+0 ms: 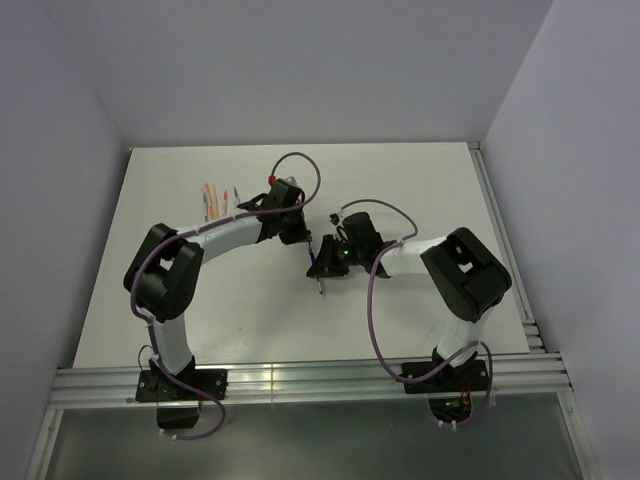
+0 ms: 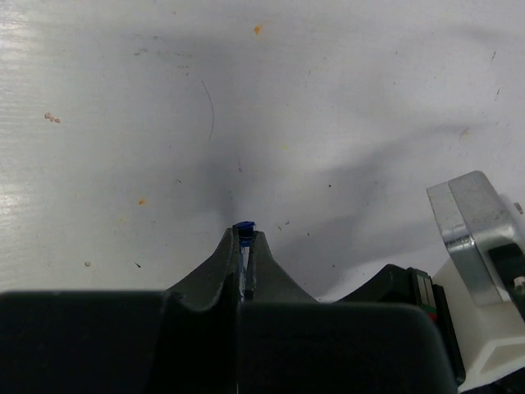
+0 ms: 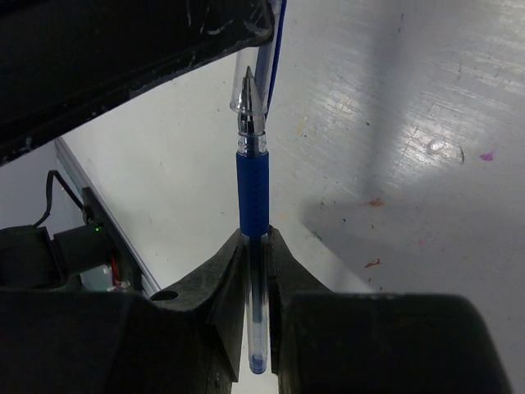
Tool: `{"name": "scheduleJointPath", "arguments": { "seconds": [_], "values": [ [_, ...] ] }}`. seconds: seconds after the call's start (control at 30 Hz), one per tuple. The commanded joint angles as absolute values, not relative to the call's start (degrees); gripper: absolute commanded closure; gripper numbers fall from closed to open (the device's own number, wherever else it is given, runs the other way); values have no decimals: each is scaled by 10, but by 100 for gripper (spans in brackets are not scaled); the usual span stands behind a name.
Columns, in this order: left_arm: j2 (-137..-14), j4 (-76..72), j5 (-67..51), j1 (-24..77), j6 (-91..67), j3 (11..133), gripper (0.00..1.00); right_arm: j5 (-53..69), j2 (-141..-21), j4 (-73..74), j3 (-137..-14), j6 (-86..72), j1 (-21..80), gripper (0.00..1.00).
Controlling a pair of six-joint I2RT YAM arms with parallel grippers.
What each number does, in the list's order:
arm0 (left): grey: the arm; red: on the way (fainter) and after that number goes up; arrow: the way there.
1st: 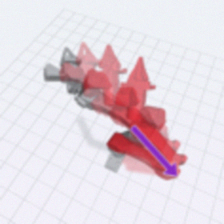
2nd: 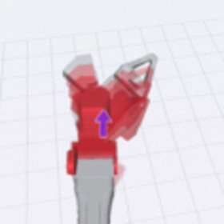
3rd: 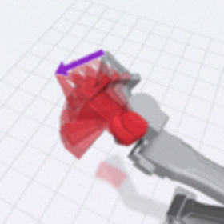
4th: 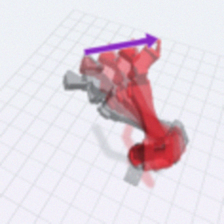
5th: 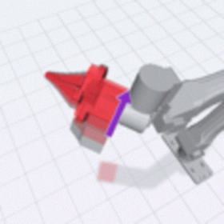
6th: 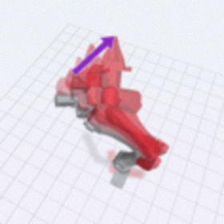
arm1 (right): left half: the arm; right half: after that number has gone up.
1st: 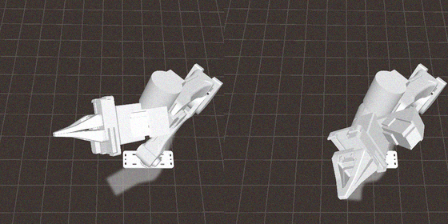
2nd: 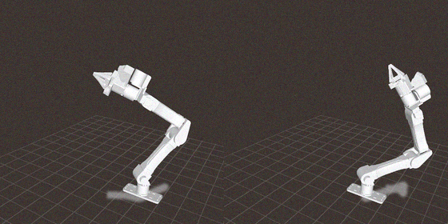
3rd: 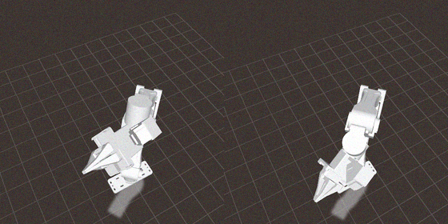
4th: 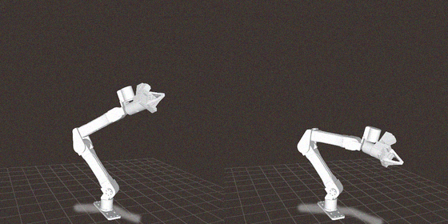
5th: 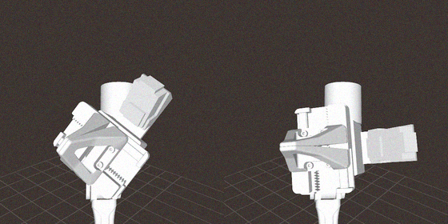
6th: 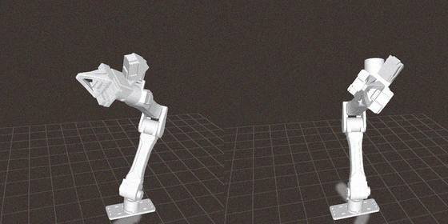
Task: Insert the pens into the pen caps
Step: Insert the pen cap onto the pen.
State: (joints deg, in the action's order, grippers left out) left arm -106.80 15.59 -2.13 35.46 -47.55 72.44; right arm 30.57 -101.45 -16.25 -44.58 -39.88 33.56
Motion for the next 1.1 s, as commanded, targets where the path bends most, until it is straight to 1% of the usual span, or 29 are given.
{"name": "scheduleJointPath", "arguments": {
  "seconds": [0.0, 0.23, 0.4, 0.67, 0.97, 1.07],
  "values": [
    [-1023, 151, -21, 359, -481, 719, 100, 293, -987, -171, -457, -405, 324, 100],
    [-1008, 155, -20, 366, -482, 719, 100, 290, -988, -170, -468, -405, 316, 100],
    [-977, 153, -13, 378, -493, 714, 100, 263, -972, -166, -478, -400, 316, 100],
    [-916, 177, -3, 402, -501, 718, 100, 201, -909, -149, -510, -359, 316, 100],
    [-848, 215, -3, 425, -483, 743, 100, 178, -830, -142, -544, -282, 316, 100],
    [-831, 229, 14, 432, -471, 750, 100, 171, -808, -126, -555, -263, 316, 100]
  ]
}}
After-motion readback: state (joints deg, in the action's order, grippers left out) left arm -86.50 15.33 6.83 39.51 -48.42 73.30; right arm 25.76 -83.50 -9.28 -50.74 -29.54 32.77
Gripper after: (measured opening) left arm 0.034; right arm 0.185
